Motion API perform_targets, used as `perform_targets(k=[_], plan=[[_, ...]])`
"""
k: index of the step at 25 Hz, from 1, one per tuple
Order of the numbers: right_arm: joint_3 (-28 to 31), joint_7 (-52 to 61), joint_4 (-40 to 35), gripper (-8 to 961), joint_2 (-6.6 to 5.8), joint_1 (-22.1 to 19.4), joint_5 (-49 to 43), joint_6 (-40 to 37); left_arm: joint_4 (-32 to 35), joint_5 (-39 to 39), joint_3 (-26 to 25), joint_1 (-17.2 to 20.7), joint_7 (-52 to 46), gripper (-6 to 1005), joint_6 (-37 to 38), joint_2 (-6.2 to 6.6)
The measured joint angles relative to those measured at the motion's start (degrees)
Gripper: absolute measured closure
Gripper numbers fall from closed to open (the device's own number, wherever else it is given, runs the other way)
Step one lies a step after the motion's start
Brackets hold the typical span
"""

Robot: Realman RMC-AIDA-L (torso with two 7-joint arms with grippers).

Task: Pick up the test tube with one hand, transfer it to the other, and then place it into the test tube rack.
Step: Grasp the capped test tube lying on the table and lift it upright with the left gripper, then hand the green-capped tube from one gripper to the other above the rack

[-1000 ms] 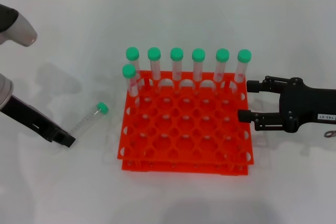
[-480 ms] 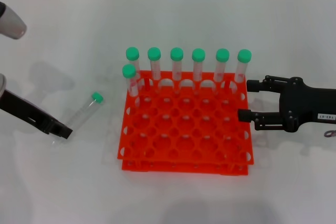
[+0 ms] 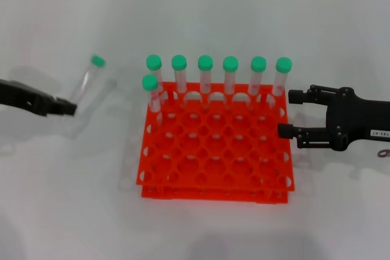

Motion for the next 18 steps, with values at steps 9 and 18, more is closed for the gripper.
perform_targets(k=[9,18], plan=[[0.8,-0.07,-0.34,139,0.0,0.1,0.46,0.31,2.4,-21.35,-5.57,5.61,6.19,802,-2.63,1.3],[2.44,-0.2,-0.55,141,-0.01,0.17,2.24,0.5,-5.02,-39.81,-7.86,5.06,16.93,800,-5.35,0.63]])
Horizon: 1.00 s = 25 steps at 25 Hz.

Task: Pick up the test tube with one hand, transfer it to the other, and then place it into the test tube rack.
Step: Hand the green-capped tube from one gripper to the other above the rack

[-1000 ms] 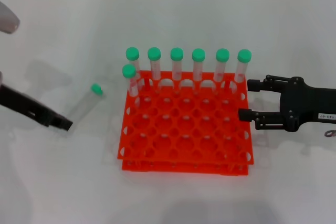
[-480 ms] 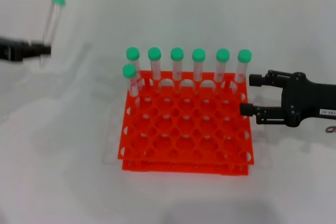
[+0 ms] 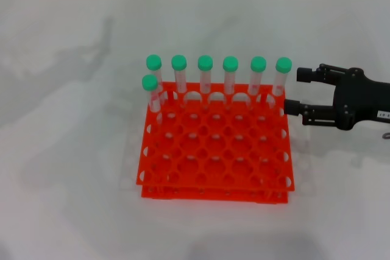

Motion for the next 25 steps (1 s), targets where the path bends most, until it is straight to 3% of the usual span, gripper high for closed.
perform_targets(k=[3,15,25], plan=[[0.02,-0.38,-0.15,141,-0.05,0.06,0.99,0.01,-5.3,-4.24,0.16,-2.28,5.14,800,-1.81,-0.36],[0.03,-0.38,-0.95,143,-0.39,0.52,1.82,-0.52,-17.06,-4.48,1.41,-11.39,11.96,801,-4.97,-1.81],[0.21,-0.57,-1.04,144,-0.3,0.6,1.82,-1.11,-19.58,-4.41,13.46,-14.77,10.8,802,-7.15,-3.08]])
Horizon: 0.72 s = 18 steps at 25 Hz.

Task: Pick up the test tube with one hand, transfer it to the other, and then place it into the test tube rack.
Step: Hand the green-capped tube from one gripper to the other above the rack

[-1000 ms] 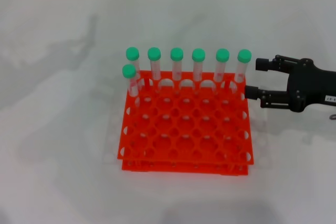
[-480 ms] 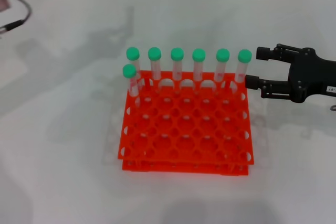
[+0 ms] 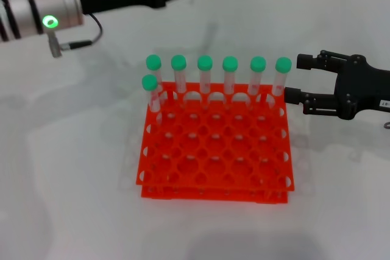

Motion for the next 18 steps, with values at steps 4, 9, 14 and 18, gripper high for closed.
perform_targets(k=[4,9,14,18], plan=[[0.32,-0.12,0.0,144,0.12,-0.06,0.09,-0.24,-0.23,0.03,4.22,-0.04,-0.33,801,-0.05,-0.51],[0.45,-0.78,0.0,147,0.2,-0.16,0.55,-0.37,-0.19,0.13,7.0,-0.06,-1.12,800,0.02,-0.97],[0.87,-1.06,0.01,151,0.01,-0.41,1.47,-0.35,0.31,0.24,7.41,0.04,-1.16,800,1.13,-0.77],[1.21,-1.36,0.01,154,-0.02,-0.49,1.49,-0.37,1.02,0.17,7.22,0.46,-0.58,800,4.38,0.15]])
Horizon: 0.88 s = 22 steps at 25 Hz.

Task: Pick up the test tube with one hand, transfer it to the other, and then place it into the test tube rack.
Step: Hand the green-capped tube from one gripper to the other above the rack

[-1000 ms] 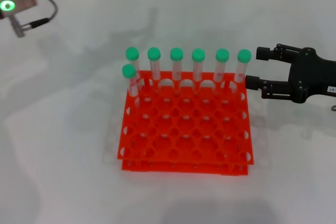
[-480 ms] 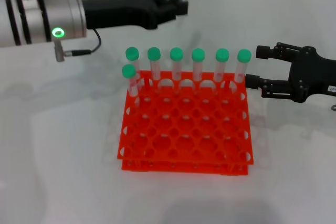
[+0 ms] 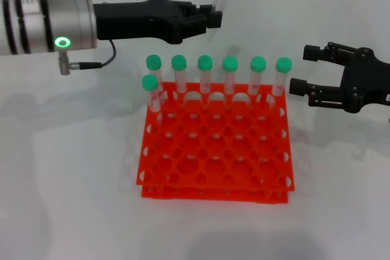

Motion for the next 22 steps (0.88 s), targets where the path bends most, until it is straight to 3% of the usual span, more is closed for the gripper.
perform_targets(k=[10,22], plan=[[0.93,-1.02,0.03,161,0.21,-0.02,0.09,0.1,5.21,1.32,0.29,4.52,1.29,801,9.11,2.11],[0.93,-1.05,0.03,170,0.2,0.22,0.76,0.43,4.81,5.69,0.47,4.13,2.83,802,10.15,1.06]])
